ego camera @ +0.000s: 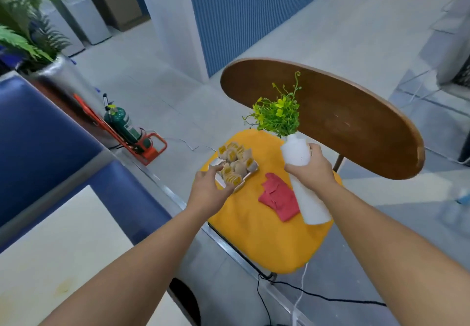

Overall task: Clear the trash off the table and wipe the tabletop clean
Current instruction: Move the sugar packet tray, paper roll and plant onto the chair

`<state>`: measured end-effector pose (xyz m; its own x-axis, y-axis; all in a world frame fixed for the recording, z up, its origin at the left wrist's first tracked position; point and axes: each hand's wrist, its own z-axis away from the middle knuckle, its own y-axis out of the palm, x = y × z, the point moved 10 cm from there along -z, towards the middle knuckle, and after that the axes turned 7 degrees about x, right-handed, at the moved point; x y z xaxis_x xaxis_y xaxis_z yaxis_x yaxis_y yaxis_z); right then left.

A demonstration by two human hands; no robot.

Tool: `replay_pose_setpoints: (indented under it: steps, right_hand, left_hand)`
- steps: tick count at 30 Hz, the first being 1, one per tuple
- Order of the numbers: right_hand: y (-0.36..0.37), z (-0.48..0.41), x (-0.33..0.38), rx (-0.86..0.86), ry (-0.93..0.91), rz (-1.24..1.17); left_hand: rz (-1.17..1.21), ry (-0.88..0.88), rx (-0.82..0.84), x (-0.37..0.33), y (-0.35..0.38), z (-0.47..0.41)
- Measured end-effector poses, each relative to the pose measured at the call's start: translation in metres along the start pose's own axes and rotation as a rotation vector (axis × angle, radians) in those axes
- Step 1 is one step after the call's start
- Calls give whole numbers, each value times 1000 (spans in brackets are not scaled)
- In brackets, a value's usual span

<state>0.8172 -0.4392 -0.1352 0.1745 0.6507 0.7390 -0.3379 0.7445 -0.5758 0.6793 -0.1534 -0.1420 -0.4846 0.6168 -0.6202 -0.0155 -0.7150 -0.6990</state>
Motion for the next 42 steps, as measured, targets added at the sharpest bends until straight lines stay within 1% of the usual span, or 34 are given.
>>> replay_pose_setpoints:
  steps: [4, 8, 17, 22, 28, 34, 39, 42]
  right_hand:
    - [8, -29, -24, 39, 21, 121]
    - [22, -49, -38, 76, 42, 189]
    - [54, -80, -51, 216, 104, 265]
    - [55, -92, -42, 239, 108, 278]
    - [64, -98, -46, 220, 80, 430]
    - [68, -95, -57, 230, 30, 497]
    - [65, -90, -66, 343, 89, 522]
    - [65, -86, -69, 351, 107, 515]
  left_hand:
    - [-39, -38, 26, 15, 17, -15]
    - [-52, -63, 37, 29, 26, -28]
    - [-72, -106, 40, 55, 34, -56]
    - [-76, -134, 47, 63, 39, -63]
    - [-79, -145, 78, 69, 49, -68]
    - [-82, -202, 103, 75, 59, -67]
    - [-82, -206, 111, 72, 63, -67]
    - [-91, -217, 127, 69, 65, -67]
